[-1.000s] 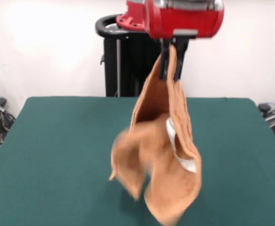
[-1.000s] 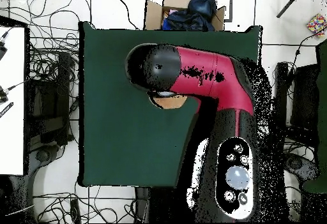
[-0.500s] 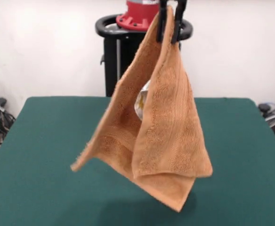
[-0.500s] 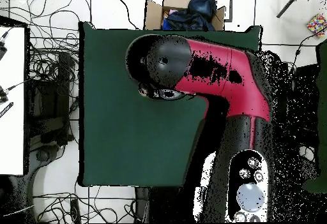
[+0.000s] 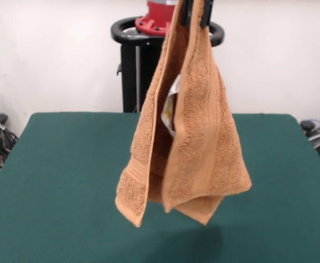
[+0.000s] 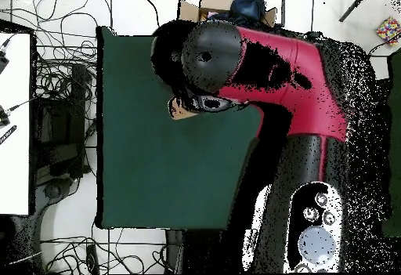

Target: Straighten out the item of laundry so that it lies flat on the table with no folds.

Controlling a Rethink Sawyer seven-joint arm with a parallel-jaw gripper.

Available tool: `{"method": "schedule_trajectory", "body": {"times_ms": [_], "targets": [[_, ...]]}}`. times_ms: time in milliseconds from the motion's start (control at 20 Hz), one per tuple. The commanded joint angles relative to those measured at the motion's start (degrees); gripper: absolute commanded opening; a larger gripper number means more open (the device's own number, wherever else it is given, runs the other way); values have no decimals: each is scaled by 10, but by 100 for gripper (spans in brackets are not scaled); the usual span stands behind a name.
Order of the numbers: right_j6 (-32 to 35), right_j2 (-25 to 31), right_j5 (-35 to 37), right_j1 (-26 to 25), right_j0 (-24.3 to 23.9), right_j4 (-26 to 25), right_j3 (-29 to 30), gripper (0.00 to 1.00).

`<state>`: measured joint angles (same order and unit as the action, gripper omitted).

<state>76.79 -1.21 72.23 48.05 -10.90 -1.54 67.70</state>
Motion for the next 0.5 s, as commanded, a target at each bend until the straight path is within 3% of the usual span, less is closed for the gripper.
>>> {"method": "schedule_trajectory", "body": {"times_ms": [50, 100, 350, 500], "targets": [[159, 18, 132, -61, -19, 17, -129, 0], [148, 18, 136, -58, -22, 16, -132, 0], [191, 14, 183, -143, -13, 0, -274, 0], [193, 12, 213, -171, -9, -3, -327, 0]]}}
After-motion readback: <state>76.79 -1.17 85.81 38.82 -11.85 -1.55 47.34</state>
